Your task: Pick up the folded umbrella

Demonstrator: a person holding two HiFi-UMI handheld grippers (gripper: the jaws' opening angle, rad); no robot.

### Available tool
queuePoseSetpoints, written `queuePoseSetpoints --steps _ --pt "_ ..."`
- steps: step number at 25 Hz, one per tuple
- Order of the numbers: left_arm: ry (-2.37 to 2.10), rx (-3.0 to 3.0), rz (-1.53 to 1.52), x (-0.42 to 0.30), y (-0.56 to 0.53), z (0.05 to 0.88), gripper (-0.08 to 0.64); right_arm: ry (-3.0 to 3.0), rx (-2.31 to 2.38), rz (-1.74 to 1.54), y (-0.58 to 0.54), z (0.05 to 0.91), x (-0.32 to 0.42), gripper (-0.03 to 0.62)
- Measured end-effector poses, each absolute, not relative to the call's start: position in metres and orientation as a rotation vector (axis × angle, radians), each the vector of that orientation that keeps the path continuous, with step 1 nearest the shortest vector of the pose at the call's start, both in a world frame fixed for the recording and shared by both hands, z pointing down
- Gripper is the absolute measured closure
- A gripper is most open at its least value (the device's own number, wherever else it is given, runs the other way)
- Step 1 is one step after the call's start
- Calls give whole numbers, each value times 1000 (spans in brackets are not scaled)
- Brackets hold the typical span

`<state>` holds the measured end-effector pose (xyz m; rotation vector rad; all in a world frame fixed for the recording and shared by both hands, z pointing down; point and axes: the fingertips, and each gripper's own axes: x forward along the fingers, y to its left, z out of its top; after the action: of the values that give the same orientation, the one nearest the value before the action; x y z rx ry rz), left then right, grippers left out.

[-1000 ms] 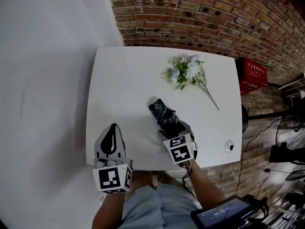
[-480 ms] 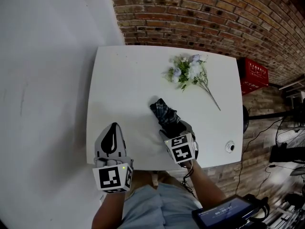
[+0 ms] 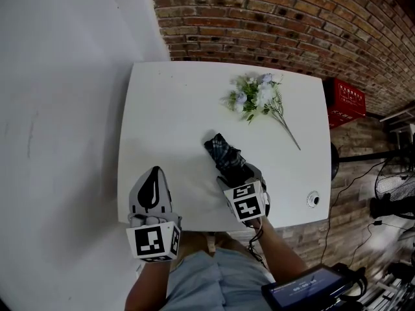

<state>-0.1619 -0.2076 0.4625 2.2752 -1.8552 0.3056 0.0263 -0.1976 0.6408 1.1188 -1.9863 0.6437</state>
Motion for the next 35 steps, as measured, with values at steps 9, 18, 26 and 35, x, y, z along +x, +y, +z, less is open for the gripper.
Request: queuePoseSetpoints --steps 9,18,26,35 --pt "-1856 2277 307 -161 -206 462 554 -1991 1119 645 -197 640 27 241" --pt "-1863 2278 307 -160 -204 460 554 -1997 1121 648 -196 639 27 279" --pt "-1863 2275 308 -162 -204 461 554 -1995 1130 657 -196 638 26 324" --pt "-1858 2278 311 -160 -205 461 552 -2002 1127 649 -197 637 26 374"
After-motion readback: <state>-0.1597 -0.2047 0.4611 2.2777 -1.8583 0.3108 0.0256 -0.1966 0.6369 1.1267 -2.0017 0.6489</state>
